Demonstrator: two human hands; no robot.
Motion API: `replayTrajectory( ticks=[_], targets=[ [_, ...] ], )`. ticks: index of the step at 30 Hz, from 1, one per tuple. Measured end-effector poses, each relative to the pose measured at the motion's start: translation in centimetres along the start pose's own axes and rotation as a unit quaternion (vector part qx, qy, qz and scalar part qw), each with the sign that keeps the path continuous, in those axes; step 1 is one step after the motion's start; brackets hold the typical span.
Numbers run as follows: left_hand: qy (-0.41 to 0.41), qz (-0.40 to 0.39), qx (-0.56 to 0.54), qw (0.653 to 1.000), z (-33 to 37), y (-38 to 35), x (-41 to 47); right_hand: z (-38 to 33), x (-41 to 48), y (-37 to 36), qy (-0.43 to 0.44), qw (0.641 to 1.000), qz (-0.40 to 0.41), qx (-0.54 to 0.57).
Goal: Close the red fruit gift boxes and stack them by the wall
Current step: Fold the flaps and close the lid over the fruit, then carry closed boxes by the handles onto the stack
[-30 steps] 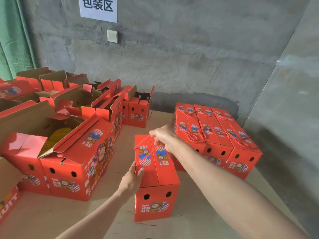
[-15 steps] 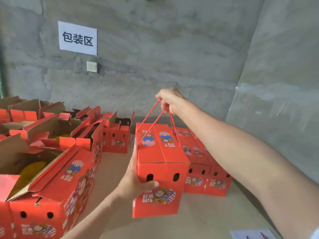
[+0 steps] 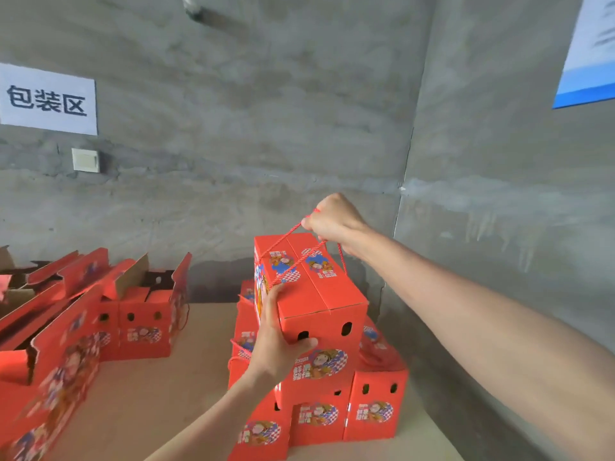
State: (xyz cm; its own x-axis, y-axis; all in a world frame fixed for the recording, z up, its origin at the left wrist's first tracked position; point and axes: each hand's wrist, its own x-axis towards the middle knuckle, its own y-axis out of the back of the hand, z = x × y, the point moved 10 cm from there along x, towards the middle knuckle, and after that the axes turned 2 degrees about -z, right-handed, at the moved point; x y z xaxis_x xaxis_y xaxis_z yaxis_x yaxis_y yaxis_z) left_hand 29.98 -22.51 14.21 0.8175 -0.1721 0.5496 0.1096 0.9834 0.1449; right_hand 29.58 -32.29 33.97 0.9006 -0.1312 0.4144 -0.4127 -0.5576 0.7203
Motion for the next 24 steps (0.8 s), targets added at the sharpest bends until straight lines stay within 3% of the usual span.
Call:
replayTrajectory(
  ticks=[10, 14, 17, 20, 22, 24],
  targets=[
    [0.012, 0.022, 0.037, 0.999, -7.9, -12.0, 12.8, 13.9, 11.1, 1.0, 0.052, 0.995, 0.026, -0.079],
    [0.045, 0.006, 0.073, 0.996, -12.3, -15.4, 16.3, 20.5, 14.3, -3.0, 0.074, 0.994, -0.029, -0.078],
    [0.035, 0.005, 0.134, 0.990, -14.2, -17.1, 17.9, 28.0, 13.9, -7.8, 0.035, 0.982, -0.084, -0.164],
    [0.053, -0.038, 0.181, 0.981, -16.9, -18.2, 16.8, 31.8, 10.9, -10.7, 0.044, 0.961, 0.014, -0.274],
    [0.094, -0.116, 0.276, 0.950, -21.1, -18.9, 14.4, 31.5, 9.3, -12.8, 0.121, 0.948, 0.061, -0.289],
    [0.157, -0.183, 0.448, 0.861, -25.7, -17.9, 12.2, 31.8, 10.0, -13.8, 0.161, 0.940, 0.070, -0.292]
  ],
)
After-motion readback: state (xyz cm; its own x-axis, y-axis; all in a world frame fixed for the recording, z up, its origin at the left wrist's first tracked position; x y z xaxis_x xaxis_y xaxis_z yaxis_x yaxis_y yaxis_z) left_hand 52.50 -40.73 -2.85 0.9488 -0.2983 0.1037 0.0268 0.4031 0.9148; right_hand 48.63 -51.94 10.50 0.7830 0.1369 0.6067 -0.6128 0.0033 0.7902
